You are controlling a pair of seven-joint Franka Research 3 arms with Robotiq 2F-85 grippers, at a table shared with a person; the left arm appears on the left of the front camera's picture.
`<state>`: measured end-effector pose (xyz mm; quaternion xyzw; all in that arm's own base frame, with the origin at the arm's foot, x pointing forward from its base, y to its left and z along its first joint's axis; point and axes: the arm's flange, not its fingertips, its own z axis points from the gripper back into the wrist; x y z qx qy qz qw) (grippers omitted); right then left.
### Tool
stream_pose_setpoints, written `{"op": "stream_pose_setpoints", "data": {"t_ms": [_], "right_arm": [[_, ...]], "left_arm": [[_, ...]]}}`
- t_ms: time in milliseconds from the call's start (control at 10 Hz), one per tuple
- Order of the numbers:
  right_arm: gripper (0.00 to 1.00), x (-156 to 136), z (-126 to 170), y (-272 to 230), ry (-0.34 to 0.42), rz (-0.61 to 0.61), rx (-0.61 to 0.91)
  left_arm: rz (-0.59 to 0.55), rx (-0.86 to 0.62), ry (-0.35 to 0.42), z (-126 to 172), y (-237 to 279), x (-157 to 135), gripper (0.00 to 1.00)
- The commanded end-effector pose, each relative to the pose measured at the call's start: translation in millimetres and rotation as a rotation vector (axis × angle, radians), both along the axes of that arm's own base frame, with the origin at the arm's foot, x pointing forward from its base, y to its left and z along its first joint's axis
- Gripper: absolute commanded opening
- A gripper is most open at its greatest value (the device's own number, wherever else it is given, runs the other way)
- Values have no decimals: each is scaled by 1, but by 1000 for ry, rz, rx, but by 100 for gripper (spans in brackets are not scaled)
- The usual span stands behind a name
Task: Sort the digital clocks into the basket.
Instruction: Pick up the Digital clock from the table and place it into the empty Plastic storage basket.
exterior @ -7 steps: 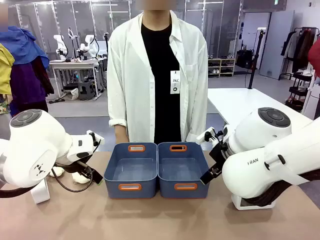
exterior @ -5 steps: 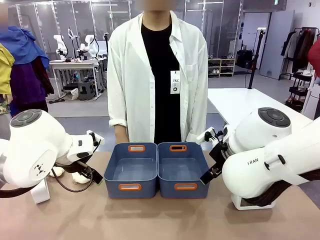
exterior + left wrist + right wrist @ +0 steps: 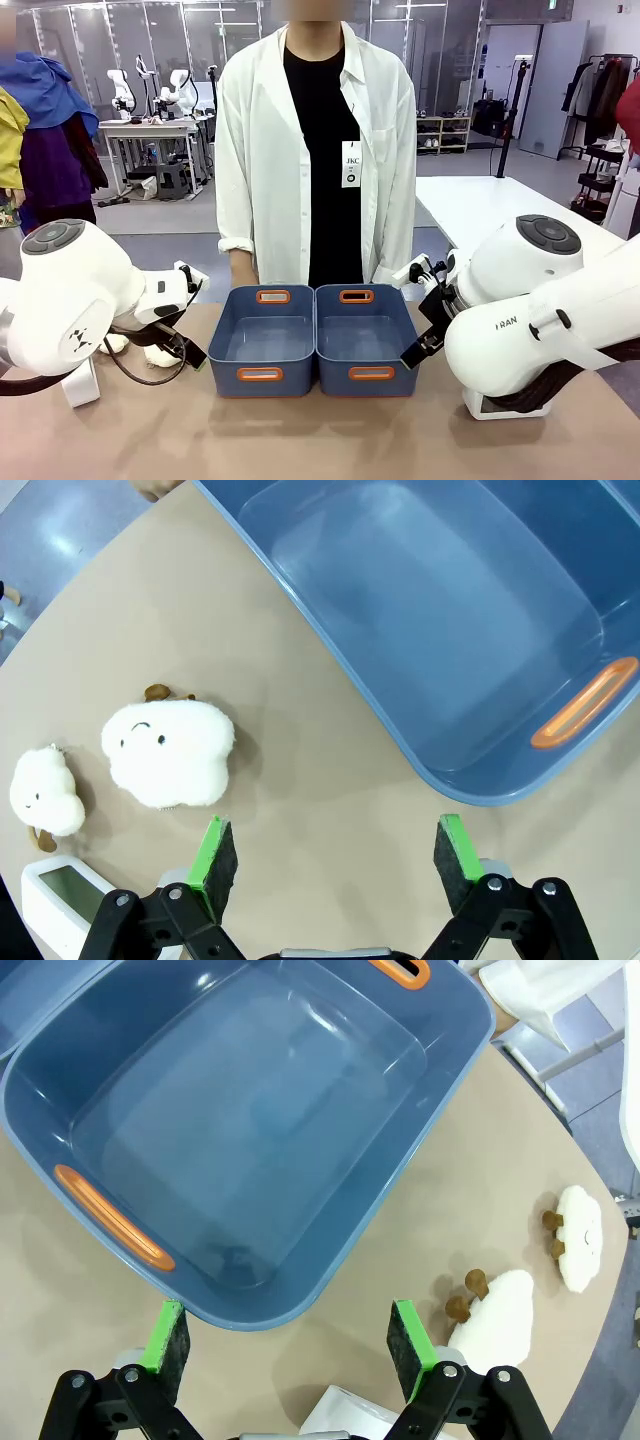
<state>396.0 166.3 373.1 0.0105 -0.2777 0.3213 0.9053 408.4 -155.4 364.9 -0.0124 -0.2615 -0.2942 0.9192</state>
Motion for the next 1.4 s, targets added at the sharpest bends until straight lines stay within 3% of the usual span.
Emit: {"op": "stream_pose_setpoints", "data": {"t_ms": [0, 200, 400, 600, 700, 800, 1000, 1200, 1300], "right_arm": [[100, 0, 0, 0, 0, 0, 0], [100, 4, 62, -33, 305, 33, 254], [100, 9, 89, -98, 451, 20, 620], [100, -3, 92, -188, 535, 13, 1044], [100, -21, 85, -239, 559, -32, 1180], [100, -45, 78, -287, 545, -165, 1274], [100, -102, 67, -368, 420, -341, 1420], [100, -124, 66, -390, 365, -418, 1463], [100, -118, 71, -384, 360, -399, 1437]], "left_arm": [[0, 0, 0, 0, 0, 0, 100], [-48, -226, 283, 65, 38, 0, 100], [-55, -676, 501, 96, 104, -1, 100], [-51, -1100, 624, 90, 188, -8, 100], [-5, -1262, 619, 78, 239, -19, 100], [114, -1402, 569, 70, 290, -39, 100], [252, -1532, 406, 62, 384, -97, 100], [362, -1561, 327, 56, 423, -122, 100], [390, -1540, 331, 58, 424, -115, 100]]}}
